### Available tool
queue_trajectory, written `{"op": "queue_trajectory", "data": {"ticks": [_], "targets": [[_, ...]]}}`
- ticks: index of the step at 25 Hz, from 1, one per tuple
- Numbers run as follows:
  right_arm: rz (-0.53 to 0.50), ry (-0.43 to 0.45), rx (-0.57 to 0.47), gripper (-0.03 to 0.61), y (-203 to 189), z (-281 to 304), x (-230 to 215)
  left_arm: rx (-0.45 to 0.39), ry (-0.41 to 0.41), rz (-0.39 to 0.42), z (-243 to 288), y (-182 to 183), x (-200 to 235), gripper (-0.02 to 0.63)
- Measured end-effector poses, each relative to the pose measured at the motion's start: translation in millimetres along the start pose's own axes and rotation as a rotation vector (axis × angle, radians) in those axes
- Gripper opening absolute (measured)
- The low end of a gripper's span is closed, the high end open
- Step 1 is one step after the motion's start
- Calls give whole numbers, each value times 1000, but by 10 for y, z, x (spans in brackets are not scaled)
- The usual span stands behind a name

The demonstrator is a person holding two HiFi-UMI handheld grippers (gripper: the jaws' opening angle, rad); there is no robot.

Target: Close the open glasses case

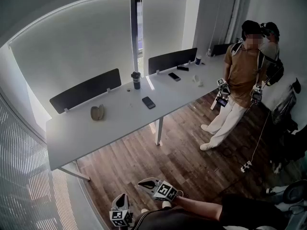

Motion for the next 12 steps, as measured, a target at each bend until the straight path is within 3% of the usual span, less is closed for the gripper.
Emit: {"op": "queue_trajectory", "data": {"ticks": [7,12], "targets": [[3,6,-8,6,5,-55,-2,-7,11,-25,44,-50,-86,6],[28,13,-5,6,-20,-37,69,35,10,-30,16,-54,-79,6]]}}
Point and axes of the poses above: the fingertips, and each gripper's own axes: z forward along the fingers, x to its left, y out of its top, the point moved 5 cm from there along -z, backward along the fingers, and after that the axes turned 8 degrees about x, right-handed, at the moved point
